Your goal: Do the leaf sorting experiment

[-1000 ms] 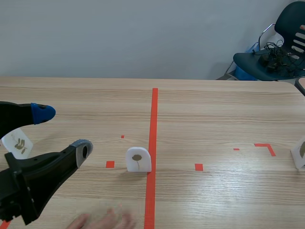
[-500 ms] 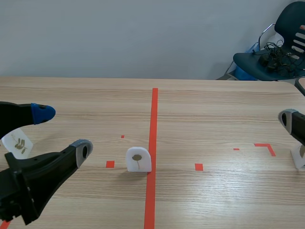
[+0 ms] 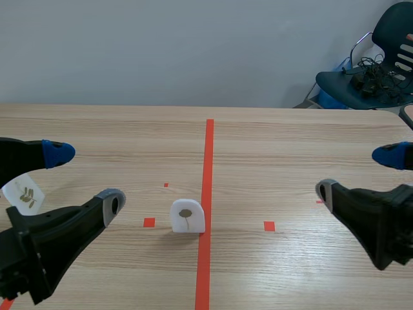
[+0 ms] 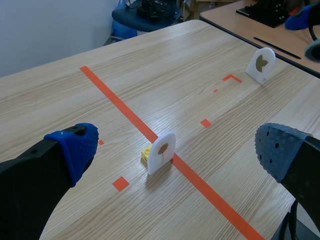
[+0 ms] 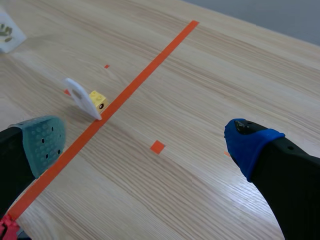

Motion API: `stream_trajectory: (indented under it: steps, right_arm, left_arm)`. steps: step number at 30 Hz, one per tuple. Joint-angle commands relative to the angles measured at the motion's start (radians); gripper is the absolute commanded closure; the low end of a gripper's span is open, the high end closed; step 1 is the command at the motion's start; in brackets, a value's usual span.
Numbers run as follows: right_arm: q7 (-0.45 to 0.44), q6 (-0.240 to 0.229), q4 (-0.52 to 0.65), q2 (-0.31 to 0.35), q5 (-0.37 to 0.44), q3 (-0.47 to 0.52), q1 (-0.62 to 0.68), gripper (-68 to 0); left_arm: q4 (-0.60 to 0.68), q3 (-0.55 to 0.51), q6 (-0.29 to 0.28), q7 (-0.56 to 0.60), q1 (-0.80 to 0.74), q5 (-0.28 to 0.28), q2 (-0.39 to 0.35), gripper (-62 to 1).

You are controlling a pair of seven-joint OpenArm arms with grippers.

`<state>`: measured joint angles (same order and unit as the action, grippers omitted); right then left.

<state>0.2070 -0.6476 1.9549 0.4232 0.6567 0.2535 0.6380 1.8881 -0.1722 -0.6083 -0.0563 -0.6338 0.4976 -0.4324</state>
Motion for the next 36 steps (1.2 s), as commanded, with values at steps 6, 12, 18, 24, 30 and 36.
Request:
stream_trajectory:
  steps: [6,12,18,24,30,36]
  right_arm:
    - [-0.079,0.016,-0.032,0.011,-0.158,-0.149,-0.098,-67.9]
    - [-0.167,0.05,-0.203,0.001,-0.253,-0.327,-0.245,-67.9]
    - [-0.319,0.049,-0.472,-0.06,-0.366,-0.484,-0.416,-67.9]
    - [-0.475,0.084,-0.714,-0.142,-0.504,-0.624,-0.565,-67.9]
    - [-0.529,0.212,-0.863,-0.225,-0.578,-0.734,-0.664,-67.9]
    - [-0.527,0.26,-0.924,-0.268,-0.587,-0.814,-0.705,-67.9]
  left_arm:
    - [0.003,0.003,0.027,0.014,0.006,0.011,0.002,-62.3]
    - [0.003,0.003,0.037,0.014,0.006,0.011,0.002,-62.3]
    - [0.003,0.003,0.039,0.014,0.006,0.011,0.002,-62.3]
    - [0.003,0.003,0.042,0.014,0.006,0.011,0.002,-62.3]
    - [0.003,0.003,0.045,0.014,0.006,0.011,0.002,-62.3]
    - [0.003,0.003,0.045,0.014,0.006,0.011,0.002,-62.3]
